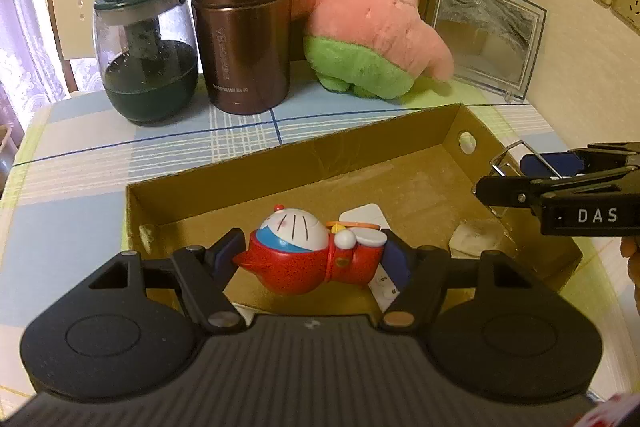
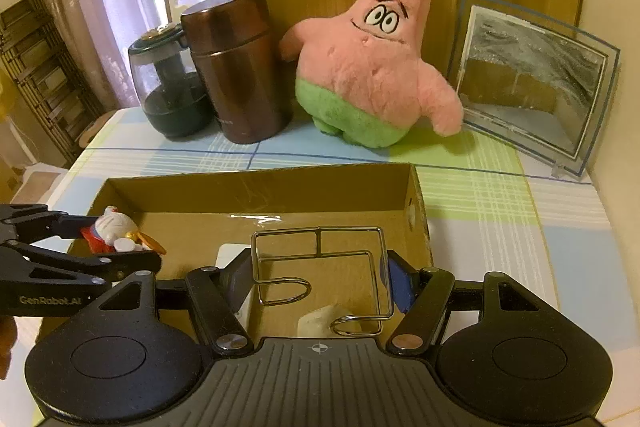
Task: Organize rigid objects
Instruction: 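Open the left tool to drop the red figure in the box while the right tool releases the wire stand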
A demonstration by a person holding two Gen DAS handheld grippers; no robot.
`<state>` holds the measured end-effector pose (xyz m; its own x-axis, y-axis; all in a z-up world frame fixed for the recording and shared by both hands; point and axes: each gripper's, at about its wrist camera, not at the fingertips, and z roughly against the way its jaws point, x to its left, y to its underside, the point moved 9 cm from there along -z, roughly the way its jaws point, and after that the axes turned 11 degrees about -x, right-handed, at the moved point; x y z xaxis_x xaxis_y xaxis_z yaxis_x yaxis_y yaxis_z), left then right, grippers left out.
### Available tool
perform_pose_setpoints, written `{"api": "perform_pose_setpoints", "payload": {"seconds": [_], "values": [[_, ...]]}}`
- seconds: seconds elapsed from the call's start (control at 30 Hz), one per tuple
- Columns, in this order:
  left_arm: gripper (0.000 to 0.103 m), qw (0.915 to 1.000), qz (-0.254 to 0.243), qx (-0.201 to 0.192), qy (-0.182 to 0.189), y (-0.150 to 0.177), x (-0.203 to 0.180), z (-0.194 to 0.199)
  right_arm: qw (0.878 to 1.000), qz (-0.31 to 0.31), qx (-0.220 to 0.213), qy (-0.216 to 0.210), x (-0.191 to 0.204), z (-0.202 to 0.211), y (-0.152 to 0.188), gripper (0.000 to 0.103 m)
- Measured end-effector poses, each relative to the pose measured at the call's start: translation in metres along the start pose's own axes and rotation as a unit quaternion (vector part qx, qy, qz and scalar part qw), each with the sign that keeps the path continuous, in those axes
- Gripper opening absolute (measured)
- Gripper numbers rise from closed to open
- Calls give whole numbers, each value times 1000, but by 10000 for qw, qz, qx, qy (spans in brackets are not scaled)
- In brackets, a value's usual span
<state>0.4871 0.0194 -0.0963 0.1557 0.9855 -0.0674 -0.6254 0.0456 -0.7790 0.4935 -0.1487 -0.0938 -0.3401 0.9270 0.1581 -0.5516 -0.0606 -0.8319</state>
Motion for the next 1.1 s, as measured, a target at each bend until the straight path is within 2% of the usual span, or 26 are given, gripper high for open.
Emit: {"api": "perform_pose_setpoints", "payload": {"seconds": [0.2, 0.23, 0.3, 1.1], "values": [[69, 9999, 77, 0, -64, 3, 3, -11, 10000, -17, -8, 5, -1, -5, 1, 64], [75, 9998, 149, -42, -97, 2, 5, -11, 10000, -22, -6, 8, -2, -5, 2, 64], [78, 9995, 209, -133, -171, -2, 10, -10, 10000, -31, -2, 14, -3, -6, 3, 64], [78, 9997, 113, -69, -191, 7, 18, -3, 10000, -44, 16, 23, 1, -10, 1, 64]]}}
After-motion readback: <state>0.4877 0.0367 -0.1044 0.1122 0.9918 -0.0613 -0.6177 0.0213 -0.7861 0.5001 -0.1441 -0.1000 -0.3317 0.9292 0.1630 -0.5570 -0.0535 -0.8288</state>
